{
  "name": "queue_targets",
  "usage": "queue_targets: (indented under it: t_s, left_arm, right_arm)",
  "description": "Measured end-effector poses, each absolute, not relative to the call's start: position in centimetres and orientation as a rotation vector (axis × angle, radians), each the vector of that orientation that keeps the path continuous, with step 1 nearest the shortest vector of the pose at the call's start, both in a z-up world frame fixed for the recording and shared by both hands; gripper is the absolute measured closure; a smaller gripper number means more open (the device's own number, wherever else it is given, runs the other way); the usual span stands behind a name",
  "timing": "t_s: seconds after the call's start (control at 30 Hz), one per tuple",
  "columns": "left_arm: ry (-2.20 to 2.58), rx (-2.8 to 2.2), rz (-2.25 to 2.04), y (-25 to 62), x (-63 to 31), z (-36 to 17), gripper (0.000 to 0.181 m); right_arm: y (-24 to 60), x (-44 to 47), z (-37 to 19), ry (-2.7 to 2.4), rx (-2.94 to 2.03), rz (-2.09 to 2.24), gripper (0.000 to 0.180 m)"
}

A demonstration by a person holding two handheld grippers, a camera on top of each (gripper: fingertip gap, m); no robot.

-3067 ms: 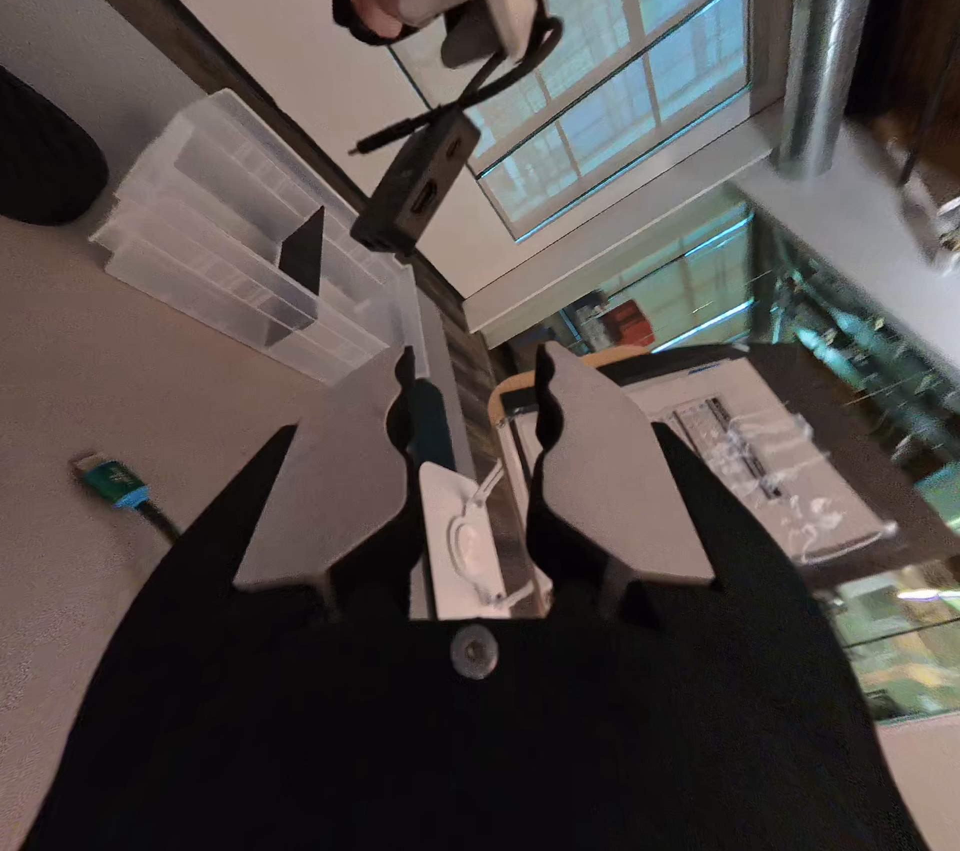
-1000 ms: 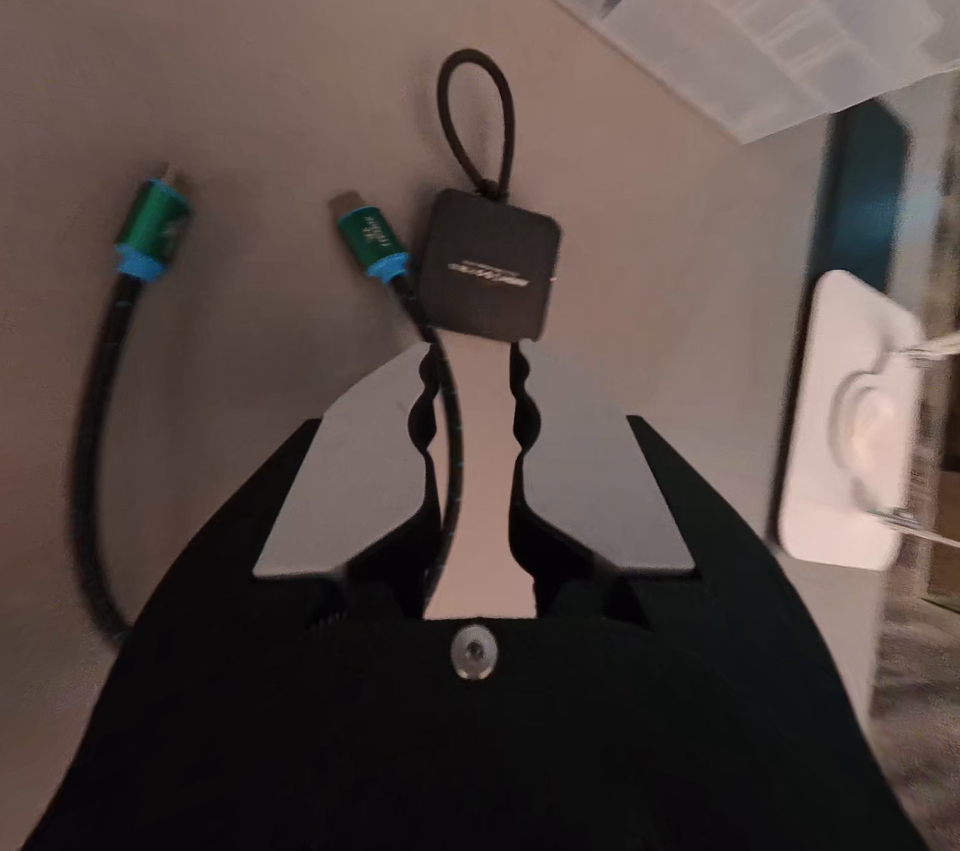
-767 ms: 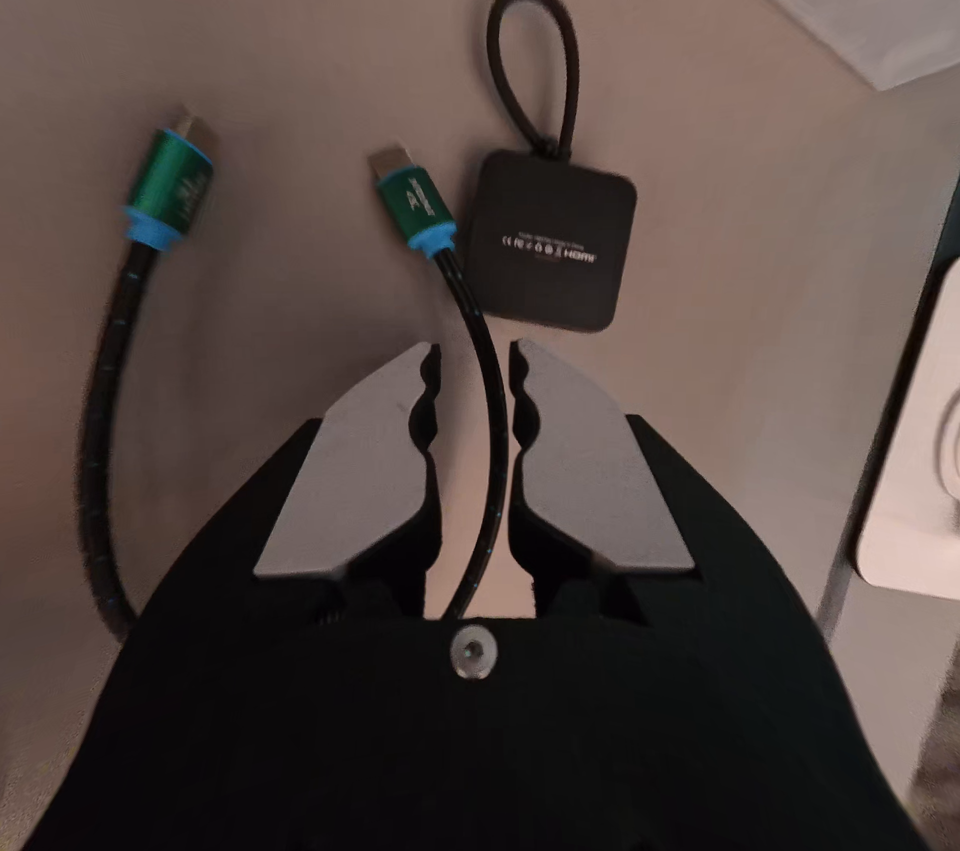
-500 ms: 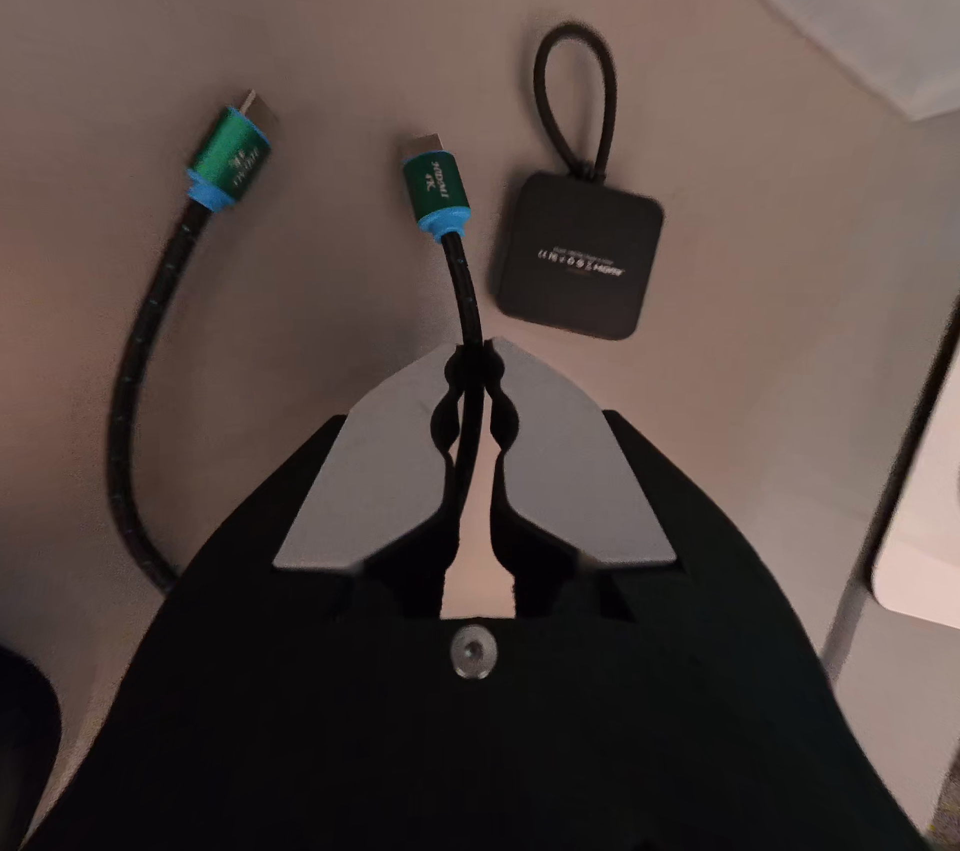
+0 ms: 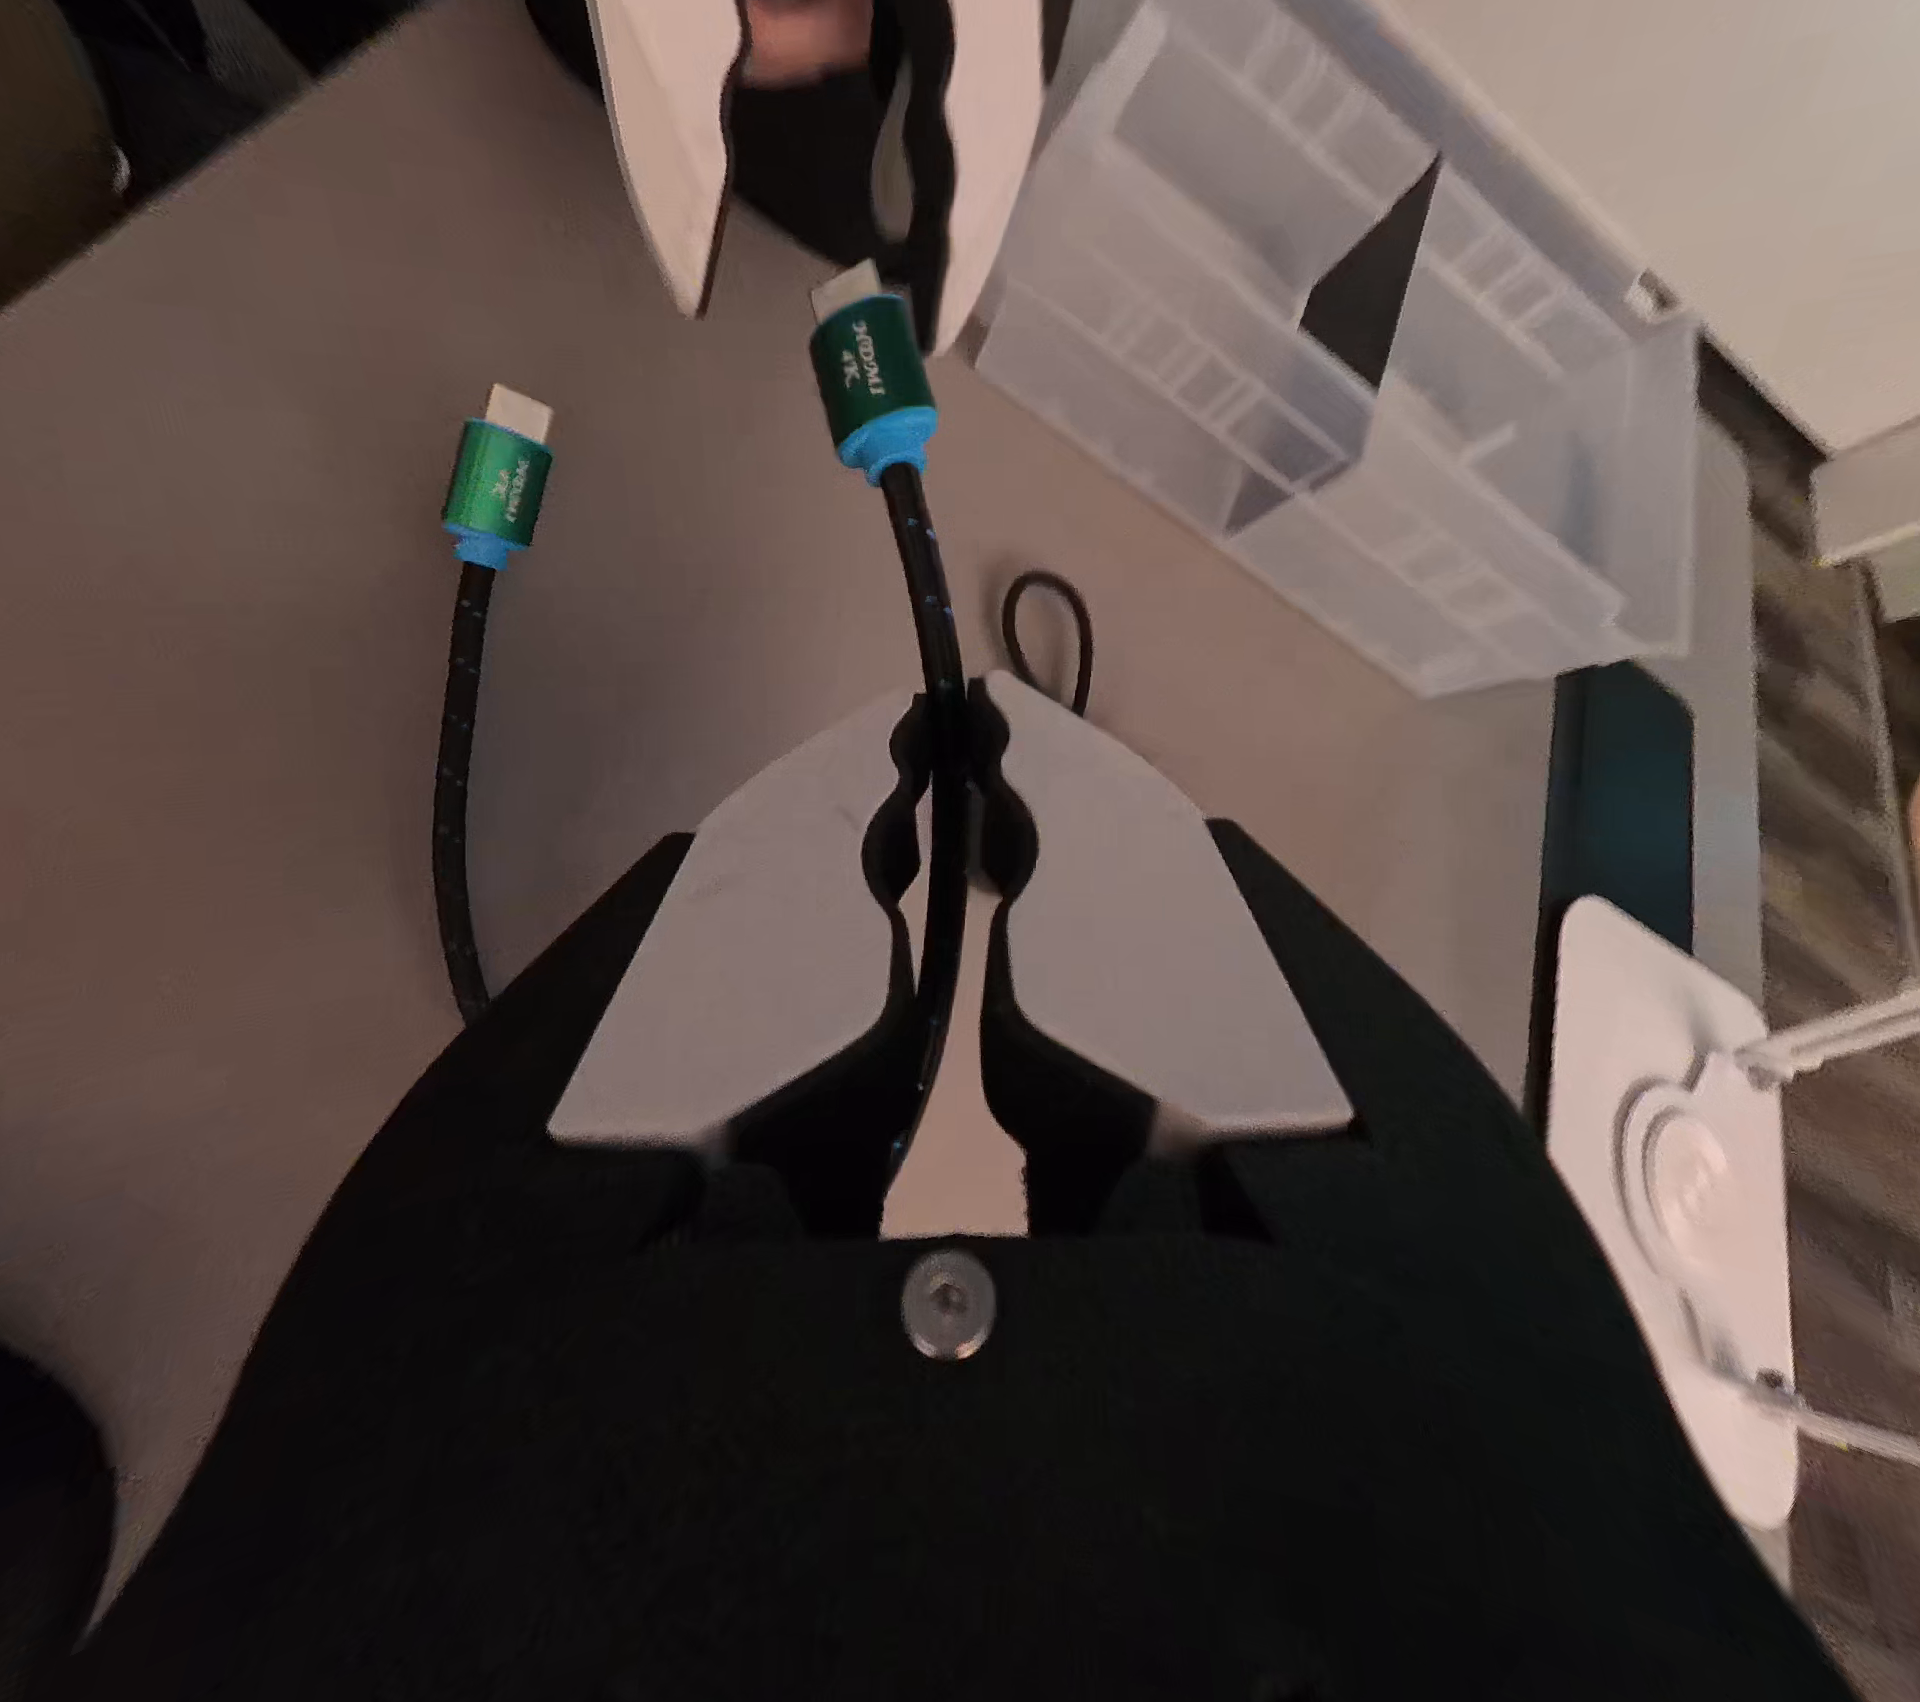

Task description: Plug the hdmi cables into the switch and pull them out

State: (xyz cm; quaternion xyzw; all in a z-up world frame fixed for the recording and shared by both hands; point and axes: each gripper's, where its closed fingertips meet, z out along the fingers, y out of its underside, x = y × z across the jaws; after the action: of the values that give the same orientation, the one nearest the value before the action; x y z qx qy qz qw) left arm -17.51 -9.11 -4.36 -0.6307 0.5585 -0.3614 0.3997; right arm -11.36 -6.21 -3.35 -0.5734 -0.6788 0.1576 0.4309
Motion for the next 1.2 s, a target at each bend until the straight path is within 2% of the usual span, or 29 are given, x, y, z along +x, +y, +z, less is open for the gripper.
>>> queue_targets:
  t_s: [0.27, 0.3, 0.33, 0.43, 0.6, 0.67, 0.77, 0.9, 0.97, 1.1, 1.2]
  left_arm:
    - [1.242, -1.644, -1.411, -11.1, -16.4, -1.4, 0.142]
    - [1.226, -1.654, -1.424, -10.9, -16.4, -1.3, 0.147]
    - [1.218, -1.666, -1.412, -10.6, -16.3, -1.3, 0.157]
    - [1.221, -1.673, -1.372, -10.1, -16.2, -1.7, 0.169]
    - [1.291, -1.652, -1.181, -9.5, -16.5, -2.3, 0.170]
    - [1.317, -1.605, -1.040, -9.1, -16.8, -1.9, 0.170]
    - [1.325, -1.519, -0.795, -8.0, -17.7, -0.6, 0.170]
    - [1.299, -1.391, -0.622, -7.4, -19.1, 2.0, 0.170]
    - [1.275, -1.345, -0.598, -7.5, -19.6, 3.4, 0.170]
    - [1.235, -1.270, -0.503, -7.2, -20.8, 5.5, 0.170]
    - [1.245, -1.221, -0.468, -7.7, -21.3, 6.3, 0.170]
  right_arm:
    - [-6.7, -12.3, -1.7, -1.692, -1.340, 0.344, 0.172]
    - [-6.8, -12.4, -1.8, -1.699, -1.338, 0.333, 0.172]
    - [-6.8, -12.5, -1.8, -1.702, -1.333, 0.329, 0.172]
    - [-6.9, -12.7, -1.9, -1.716, -1.322, 0.309, 0.173]
    - [-7.0, -12.9, -1.8, -1.702, -1.309, 0.344, 0.172]
    - [-6.8, -13.3, -0.4, -1.611, -1.301, 0.383, 0.161]
    - [-8.2, -13.9, 2.7, -1.474, -1.326, 0.622, 0.153]
    - [-13.7, -15.6, 6.6, -1.377, -1.314, 1.398, 0.152]
    - [-14.1, -16.7, 6.7, -1.339, -1.395, 1.668, 0.148]
    - [-13.0, -19.5, 3.5, -1.305, -1.625, 1.841, 0.150]
    - [-11.4, -21.2, 4.3, -1.158, -1.561, 1.949, 0.152]
